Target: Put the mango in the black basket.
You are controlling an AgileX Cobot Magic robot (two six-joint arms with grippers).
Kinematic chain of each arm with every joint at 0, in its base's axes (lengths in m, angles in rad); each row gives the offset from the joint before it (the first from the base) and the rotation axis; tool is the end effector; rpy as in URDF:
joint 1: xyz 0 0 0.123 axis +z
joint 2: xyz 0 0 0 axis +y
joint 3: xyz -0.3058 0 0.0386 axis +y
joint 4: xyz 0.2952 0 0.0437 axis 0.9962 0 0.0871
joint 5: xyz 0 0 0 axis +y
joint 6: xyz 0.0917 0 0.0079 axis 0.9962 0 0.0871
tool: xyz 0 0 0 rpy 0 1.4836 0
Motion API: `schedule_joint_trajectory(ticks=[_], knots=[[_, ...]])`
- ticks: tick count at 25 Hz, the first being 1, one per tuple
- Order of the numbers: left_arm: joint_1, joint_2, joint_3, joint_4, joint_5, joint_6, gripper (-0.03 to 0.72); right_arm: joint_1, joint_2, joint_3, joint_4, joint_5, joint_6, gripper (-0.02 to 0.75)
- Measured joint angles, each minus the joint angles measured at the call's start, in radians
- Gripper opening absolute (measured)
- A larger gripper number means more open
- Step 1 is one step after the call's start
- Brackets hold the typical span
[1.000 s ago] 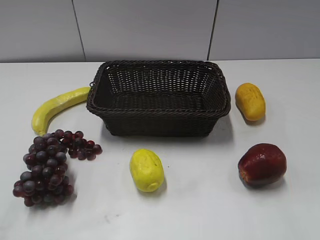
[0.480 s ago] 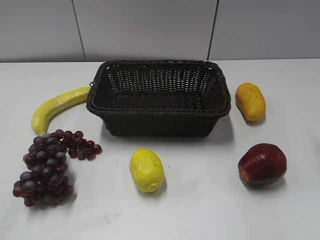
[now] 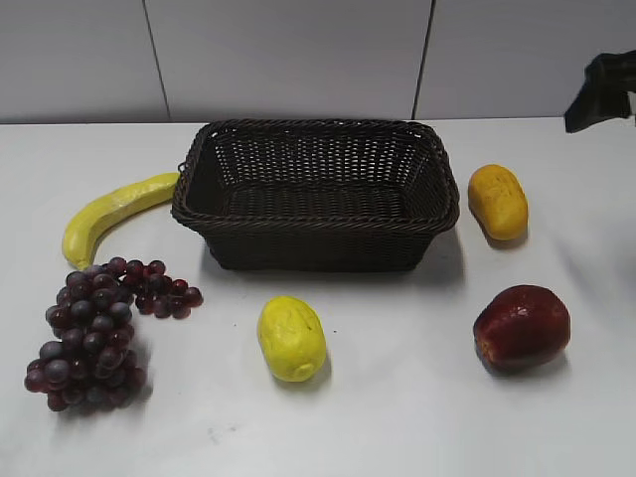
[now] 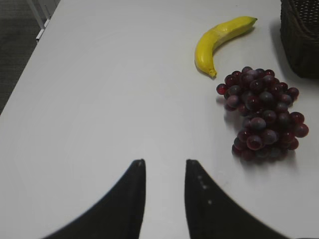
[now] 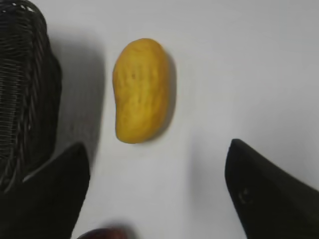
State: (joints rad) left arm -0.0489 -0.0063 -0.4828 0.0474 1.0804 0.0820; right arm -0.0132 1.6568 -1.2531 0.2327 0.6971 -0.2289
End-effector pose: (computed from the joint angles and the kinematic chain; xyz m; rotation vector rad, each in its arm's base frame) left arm 0.0147 0.0031 0.2925 0.1333 2.0706 0.0773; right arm 0.4026 0.0083 0.2719 -0.1020 2.5608 0.1672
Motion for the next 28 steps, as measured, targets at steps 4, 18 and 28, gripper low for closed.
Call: schedule_joint_trajectory(ticks=[4,18,28], knots=[[0.0,0.0,0.0,0.0,0.0,0.0,0.201,0.046,0.12,-0.12,0.006,0.057,-0.024,0.657],[0.0,0.0,0.0,0.0,0.0,0.0,0.201,0.12,0.471,-0.335,-0.142,0.069,0.108,0.657],[0.0,0.0,0.0,0.0,0.0,0.0,0.201,0.12,0.595,-0.41,-0.123,0.071,0.117,0.652]])
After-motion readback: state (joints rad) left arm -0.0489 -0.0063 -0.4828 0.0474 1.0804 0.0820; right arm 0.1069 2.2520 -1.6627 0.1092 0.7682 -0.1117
